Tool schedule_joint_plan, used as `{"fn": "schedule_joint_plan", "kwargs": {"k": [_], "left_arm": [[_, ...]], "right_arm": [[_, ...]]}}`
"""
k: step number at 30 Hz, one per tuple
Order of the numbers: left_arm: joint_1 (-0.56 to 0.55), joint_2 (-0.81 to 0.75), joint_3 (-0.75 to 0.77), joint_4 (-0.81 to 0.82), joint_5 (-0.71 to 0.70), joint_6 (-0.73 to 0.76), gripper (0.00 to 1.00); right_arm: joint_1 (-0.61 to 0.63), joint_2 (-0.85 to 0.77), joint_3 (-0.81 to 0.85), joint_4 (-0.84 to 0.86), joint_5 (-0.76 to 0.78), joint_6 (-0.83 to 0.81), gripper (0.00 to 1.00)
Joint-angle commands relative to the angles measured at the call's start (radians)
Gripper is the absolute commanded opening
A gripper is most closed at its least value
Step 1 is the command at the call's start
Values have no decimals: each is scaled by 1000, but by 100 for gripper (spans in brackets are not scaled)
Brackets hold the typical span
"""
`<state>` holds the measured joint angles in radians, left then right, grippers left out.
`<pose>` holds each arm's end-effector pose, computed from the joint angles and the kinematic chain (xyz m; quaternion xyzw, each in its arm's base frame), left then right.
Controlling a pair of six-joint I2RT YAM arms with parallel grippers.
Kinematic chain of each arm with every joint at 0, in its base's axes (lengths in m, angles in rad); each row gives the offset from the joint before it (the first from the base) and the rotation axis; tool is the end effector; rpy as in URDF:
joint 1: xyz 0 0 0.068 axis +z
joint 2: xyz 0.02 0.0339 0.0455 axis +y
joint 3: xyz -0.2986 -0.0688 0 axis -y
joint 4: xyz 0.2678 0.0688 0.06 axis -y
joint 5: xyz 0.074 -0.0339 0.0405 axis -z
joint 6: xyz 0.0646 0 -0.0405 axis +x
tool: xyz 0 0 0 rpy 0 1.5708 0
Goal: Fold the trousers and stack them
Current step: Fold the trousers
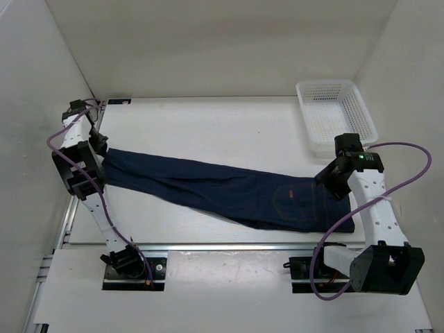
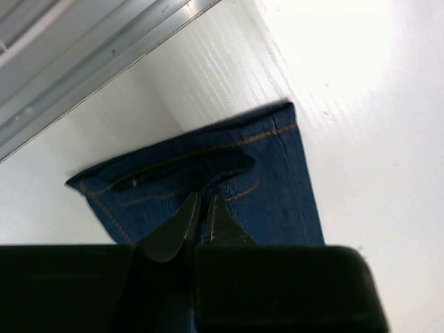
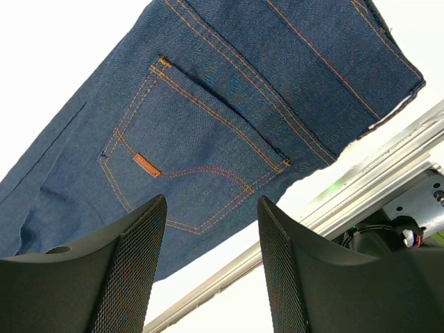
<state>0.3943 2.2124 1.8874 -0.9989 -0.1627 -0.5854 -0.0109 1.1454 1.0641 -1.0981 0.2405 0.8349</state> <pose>0.4625 0.2038 0.1905 -0.4742 0.8681 0.0686 0.1299 0.2205 -0.0178 0.2971 0.4209 0.8785 -0.0305 0.2240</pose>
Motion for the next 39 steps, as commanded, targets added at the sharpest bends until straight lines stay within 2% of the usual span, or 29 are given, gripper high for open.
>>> {"fn": "schedule_joint_plan", "kwargs": {"k": [1,6,11,15,16,17,19,24,25,26,28,29,30,31,32,33,34,36,38,39], "left_arm": [[0,-148,-4,-4,-29,-5,10],[-29,-148,71,-17,-29,16,10],[-63,15,272,-116,-32,-19,10],[-72,121,439,-116,15,-51,10],[-72,142,469,-125,31,-63,20],[-72,192,505,-150,47,-63,43],[-63,243,588,-182,83,-63,100],[-86,153,458,-124,40,-5,100],[-86,133,402,-124,31,5,96],[-86,100,379,-124,20,15,77],[-95,66,302,-124,-1,44,50],[-106,55,282,-115,-11,56,25],[-106,44,268,-115,-21,56,17],[-118,44,259,-115,-30,88,15],[-132,44,250,-125,-5,108,15],[-132,44,249,-126,23,125,20],[-143,44,249,-135,85,154,41],[-153,44,227,-135,133,176,68],[-163,35,216,-135,146,185,80],[-172,35,216,-135,137,185,81]], "right_arm": [[3,1,-12,0,6,12,60],[3,1,-23,0,6,12,60],[3,-21,-44,0,-3,21,60],[3,-45,-44,0,-3,21,60],[3,-58,-44,0,-3,21,60],[3,-58,-44,0,6,21,60],[3,-67,-44,-9,6,21,60],[12,-67,-53,0,25,1,60],[12,-58,-53,0,25,1,60],[12,-58,-53,0,34,-8,60],[22,-49,-53,10,34,-8,60],[31,-49,-53,21,34,-8,60],[31,-38,-53,21,34,-17,60],[41,-38,-53,33,34,-17,60],[57,-29,-53,33,34,-17,60],[66,-29,-53,33,34,-17,60],[83,-29,-53,33,43,-17,60],[97,-29,-42,33,52,-17,60],[106,-29,-42,33,52,-17,60],[106,-29,-42,33,52,-17,60]]}}
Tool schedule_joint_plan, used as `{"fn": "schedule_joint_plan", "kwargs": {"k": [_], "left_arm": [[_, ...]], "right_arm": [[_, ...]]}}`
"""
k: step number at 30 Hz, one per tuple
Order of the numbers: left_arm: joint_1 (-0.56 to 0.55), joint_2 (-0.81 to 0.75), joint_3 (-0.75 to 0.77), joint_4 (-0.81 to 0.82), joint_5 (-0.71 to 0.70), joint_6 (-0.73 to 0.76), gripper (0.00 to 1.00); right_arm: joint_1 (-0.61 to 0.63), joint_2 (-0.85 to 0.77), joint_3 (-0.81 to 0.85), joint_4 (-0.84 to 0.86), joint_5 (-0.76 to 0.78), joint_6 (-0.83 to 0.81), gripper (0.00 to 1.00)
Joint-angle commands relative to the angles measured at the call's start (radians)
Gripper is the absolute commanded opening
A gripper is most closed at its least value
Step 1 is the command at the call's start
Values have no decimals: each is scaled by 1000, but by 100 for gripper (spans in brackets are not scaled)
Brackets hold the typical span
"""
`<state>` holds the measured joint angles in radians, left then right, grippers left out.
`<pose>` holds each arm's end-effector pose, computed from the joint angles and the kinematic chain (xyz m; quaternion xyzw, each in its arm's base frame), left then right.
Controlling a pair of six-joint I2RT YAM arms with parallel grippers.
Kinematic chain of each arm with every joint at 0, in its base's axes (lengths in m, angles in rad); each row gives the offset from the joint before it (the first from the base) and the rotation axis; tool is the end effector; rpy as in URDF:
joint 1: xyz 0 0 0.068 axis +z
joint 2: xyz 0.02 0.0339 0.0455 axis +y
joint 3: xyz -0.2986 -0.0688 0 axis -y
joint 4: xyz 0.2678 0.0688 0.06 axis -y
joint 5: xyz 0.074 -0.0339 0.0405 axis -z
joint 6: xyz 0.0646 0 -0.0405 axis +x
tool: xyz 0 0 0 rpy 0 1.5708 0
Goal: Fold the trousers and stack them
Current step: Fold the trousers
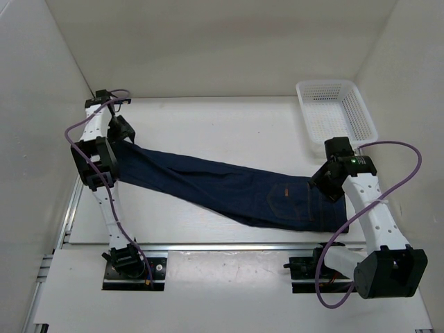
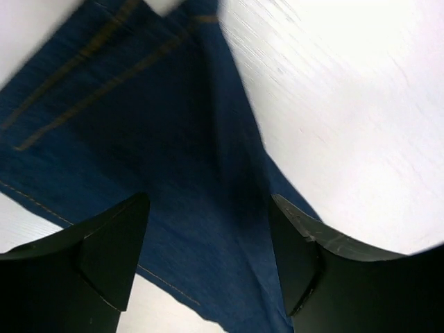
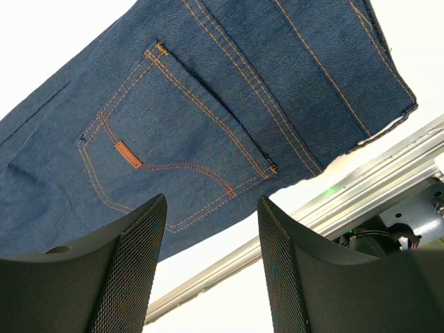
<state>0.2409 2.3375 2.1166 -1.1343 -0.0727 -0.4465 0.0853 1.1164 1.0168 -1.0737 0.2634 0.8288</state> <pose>0.5148 0.1313 0.1932 -0.3385 0.9341 0.0249 0.1107 0.2148 0.0015 0.2891 0.3772 0.8960 -0.0291 0.2325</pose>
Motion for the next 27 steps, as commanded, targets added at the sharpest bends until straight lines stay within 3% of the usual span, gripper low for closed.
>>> {"fn": "schedule_joint_plan", "kwargs": {"k": [1,7,10,11,14,15,17,23,25,26,27], "left_arm": [[-18,-99,-23,-10,37,46,81],[-40,-22,61,-11,27,55,81],[-61,3,97,-39,42,45,74],[-61,-7,97,-39,42,26,61],[-71,-52,49,-18,42,14,42],[-80,-61,39,-9,42,14,28],[-80,-61,39,-8,54,14,11],[-80,-50,88,-41,34,23,10],[-80,-63,88,-56,43,32,24],[-80,-101,79,-56,44,32,44],[-80,-119,62,-35,54,41,56]], "right_arm": [[10,-9,5,9,30,-11,60],[10,-38,5,9,30,-11,60],[10,-47,5,9,30,-20,60],[10,-47,5,9,30,-20,60],[10,-56,-4,9,30,-20,60],[10,-56,-4,9,30,-20,60],[10,-47,-4,9,30,-29,60],[10,-36,-4,18,30,-39,60],[10,-36,-4,27,30,-39,60],[10,-36,-4,27,30,-39,60],[10,-36,-4,27,30,-39,61]]}}
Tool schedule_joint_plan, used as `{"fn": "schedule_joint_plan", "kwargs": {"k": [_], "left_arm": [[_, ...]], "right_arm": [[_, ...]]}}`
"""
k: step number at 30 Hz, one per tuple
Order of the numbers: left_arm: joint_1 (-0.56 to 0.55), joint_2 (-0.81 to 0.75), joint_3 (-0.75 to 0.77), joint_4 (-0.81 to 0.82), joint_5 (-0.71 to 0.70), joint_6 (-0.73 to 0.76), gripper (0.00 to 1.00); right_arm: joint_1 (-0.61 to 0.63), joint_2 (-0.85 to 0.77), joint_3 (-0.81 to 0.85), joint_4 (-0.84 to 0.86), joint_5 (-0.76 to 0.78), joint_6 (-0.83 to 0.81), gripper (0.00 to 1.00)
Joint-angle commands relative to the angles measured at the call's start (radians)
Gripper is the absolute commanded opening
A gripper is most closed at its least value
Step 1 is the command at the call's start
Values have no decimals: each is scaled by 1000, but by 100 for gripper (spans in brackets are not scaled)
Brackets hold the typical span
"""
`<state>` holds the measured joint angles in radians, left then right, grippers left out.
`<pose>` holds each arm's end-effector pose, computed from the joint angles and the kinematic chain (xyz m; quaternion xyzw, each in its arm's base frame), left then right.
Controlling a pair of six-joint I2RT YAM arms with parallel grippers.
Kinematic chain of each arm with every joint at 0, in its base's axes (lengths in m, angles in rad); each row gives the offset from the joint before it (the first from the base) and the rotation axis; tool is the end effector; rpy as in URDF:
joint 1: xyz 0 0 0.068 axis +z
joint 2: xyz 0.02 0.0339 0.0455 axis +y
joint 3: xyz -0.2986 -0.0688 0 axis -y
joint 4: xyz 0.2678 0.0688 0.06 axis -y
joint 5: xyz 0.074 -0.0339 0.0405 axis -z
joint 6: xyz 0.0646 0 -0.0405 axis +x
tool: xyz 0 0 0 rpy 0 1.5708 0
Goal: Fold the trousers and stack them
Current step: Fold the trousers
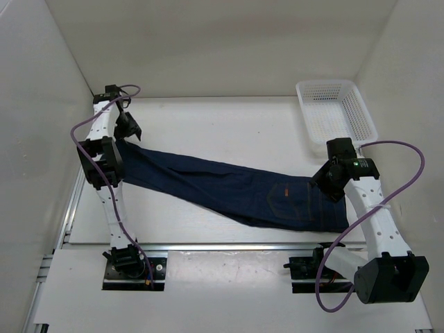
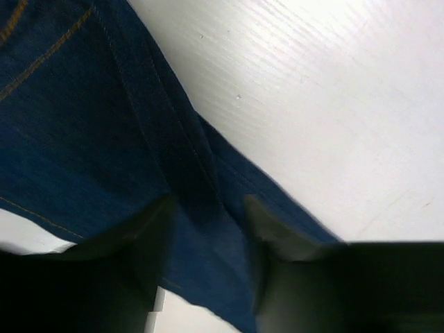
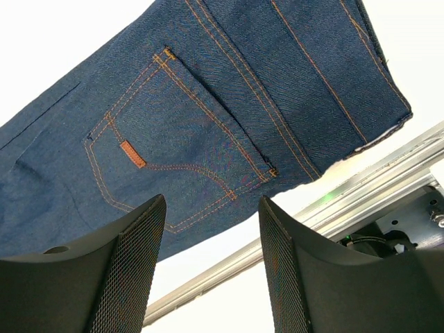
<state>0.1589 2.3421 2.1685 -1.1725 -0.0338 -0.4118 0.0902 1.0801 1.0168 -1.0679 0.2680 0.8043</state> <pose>0.5261 0.0865 0.2054 -0.2815 0.9528 0.0025 0.1133 0.2090 0.0017 0.2965 0.3653 0.8960 -0.0241 0.2512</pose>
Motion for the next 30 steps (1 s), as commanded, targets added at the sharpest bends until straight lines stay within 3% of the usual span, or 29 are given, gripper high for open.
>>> {"fn": "schedule_joint_plan", "kwargs": {"k": [1,3,5,15,25,26,27,30], "left_arm": [[2,-144,-33,16,15,20,64],[2,-185,-67,30,15,21,73],[11,-194,-113,59,15,31,75],[11,-116,-142,77,43,30,63],[11,-86,-142,86,34,21,63],[11,-86,-142,86,34,21,60],[11,-75,-131,86,34,21,51],[11,-49,-95,86,25,21,41]], "right_arm": [[5,0,-4,22,25,-14,61],[5,9,-4,22,25,-14,61],[5,9,-14,33,25,-24,61],[5,27,-14,42,25,-33,61],[5,47,-4,51,25,-42,61],[5,47,-4,51,25,-42,61],[5,47,-4,51,25,-42,61],[5,47,-4,51,25,-42,61]]}}
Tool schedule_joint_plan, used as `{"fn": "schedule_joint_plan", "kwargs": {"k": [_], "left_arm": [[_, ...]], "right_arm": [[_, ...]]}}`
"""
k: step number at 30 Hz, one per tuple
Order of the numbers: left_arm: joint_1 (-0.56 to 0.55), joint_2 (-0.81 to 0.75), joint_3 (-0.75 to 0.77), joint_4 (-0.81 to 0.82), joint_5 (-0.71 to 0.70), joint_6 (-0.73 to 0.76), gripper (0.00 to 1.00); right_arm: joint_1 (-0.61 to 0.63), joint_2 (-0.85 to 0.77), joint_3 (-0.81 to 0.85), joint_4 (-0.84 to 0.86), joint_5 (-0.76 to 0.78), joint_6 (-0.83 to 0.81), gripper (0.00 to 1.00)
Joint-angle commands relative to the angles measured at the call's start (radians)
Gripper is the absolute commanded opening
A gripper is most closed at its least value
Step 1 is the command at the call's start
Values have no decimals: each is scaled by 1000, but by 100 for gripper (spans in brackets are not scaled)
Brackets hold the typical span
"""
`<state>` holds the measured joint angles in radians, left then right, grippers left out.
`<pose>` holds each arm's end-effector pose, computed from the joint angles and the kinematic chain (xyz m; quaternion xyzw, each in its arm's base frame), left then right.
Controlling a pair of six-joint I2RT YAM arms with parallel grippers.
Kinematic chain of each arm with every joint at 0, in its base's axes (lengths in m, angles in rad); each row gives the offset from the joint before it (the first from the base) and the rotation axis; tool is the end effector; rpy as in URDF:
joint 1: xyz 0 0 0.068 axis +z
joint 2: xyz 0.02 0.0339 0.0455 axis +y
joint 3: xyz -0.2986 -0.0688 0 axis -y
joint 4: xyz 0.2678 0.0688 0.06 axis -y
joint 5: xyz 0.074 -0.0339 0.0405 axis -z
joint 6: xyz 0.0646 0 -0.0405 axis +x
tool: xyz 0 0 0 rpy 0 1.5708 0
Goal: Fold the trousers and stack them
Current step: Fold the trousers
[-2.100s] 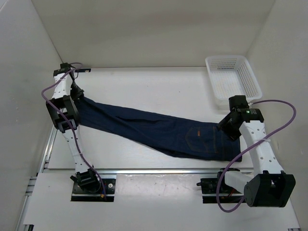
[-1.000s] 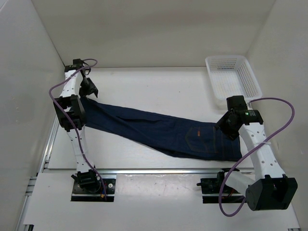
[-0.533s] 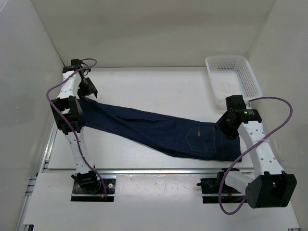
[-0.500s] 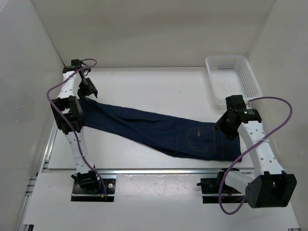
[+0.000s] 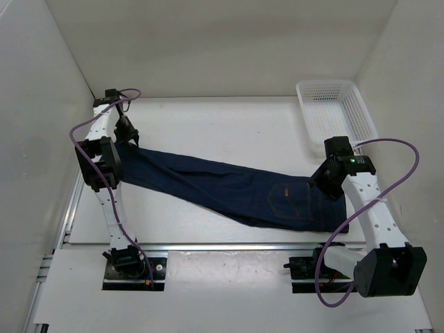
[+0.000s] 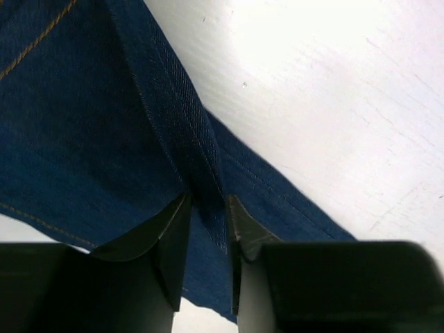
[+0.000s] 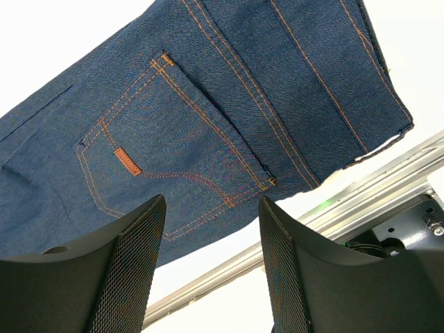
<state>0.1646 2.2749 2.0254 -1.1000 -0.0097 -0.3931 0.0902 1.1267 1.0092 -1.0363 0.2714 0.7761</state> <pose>0.5109 0.0855 0.1979 -0.2741 0.9553 -0.0078 0.1102 0.2205 0.0026 0.2868 0.3523 0.9035 -0.0340 0.2417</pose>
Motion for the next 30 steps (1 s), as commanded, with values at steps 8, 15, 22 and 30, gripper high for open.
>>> {"fn": "schedule_joint_plan", "kwargs": {"k": [8,15,22,30], "left_arm": [[6,18,81,-9,1,-7,10],[6,-74,70,-9,-35,-16,10],[6,-127,61,-9,-67,-38,10],[-4,-92,114,-55,-26,-29,26]], "right_arm": [[5,1,3,19,22,-14,61],[5,1,-6,19,12,-14,61],[5,1,-6,19,12,-14,61],[5,1,-6,19,12,-14,61]]}}
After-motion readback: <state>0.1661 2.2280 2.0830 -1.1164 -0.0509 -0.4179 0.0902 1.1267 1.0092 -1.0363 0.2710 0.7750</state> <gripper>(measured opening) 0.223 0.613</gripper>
